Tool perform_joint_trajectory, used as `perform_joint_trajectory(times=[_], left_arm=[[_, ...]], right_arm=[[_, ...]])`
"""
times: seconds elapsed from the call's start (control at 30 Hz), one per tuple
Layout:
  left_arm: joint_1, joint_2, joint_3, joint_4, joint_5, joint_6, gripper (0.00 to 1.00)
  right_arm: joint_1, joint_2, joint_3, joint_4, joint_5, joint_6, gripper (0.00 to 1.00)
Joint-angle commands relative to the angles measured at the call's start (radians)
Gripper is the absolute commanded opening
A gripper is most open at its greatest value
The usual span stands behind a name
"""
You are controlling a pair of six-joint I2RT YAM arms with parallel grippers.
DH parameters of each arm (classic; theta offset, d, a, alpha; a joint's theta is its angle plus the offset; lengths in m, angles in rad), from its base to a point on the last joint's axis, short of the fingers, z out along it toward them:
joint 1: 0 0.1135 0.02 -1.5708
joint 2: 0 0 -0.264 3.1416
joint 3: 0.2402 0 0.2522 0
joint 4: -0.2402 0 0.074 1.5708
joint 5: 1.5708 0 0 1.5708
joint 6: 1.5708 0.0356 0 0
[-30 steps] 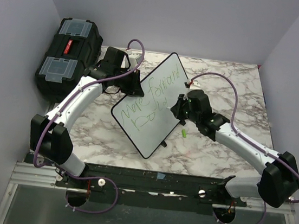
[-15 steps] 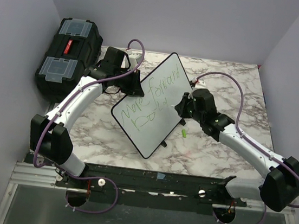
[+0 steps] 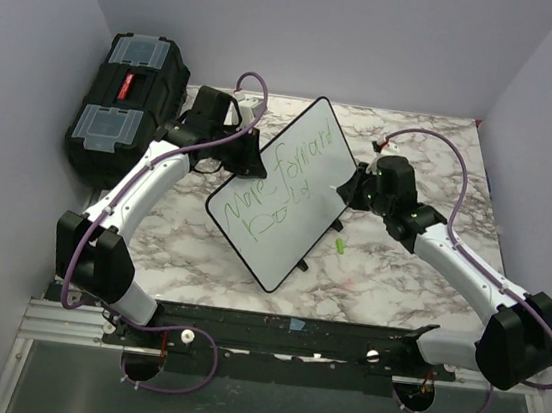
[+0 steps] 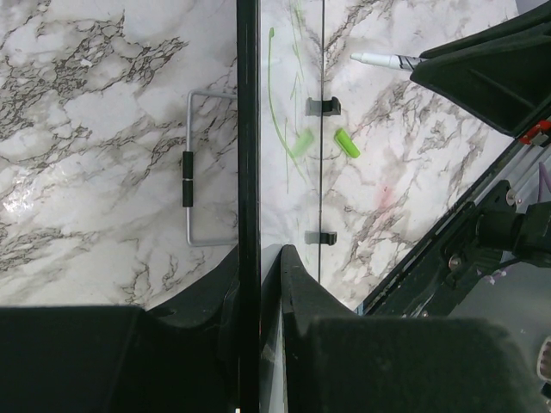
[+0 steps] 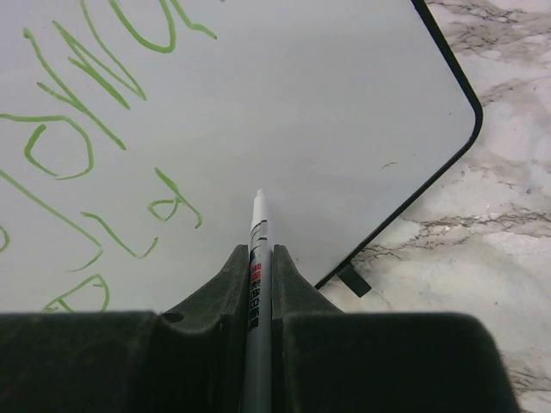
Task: Write a sentence on the whiteboard
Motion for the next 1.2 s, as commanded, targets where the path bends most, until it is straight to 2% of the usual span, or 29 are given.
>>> perform_joint_trajectory(times=[0.0, 1.17], left_arm=[[-0.049, 0.029, -0.037, -0.071, -0.092, 0.144, 0.0], [-0.058, 0.018, -0.03, -0.073, -0.094, 0.144, 0.0]], right_arm=[[-0.01, 0.008, 0.04, 0.041, -0.078, 0.017, 0.01], [-0.036, 0.117, 0.121, 0.129, -0.19, 0.061, 0.01]])
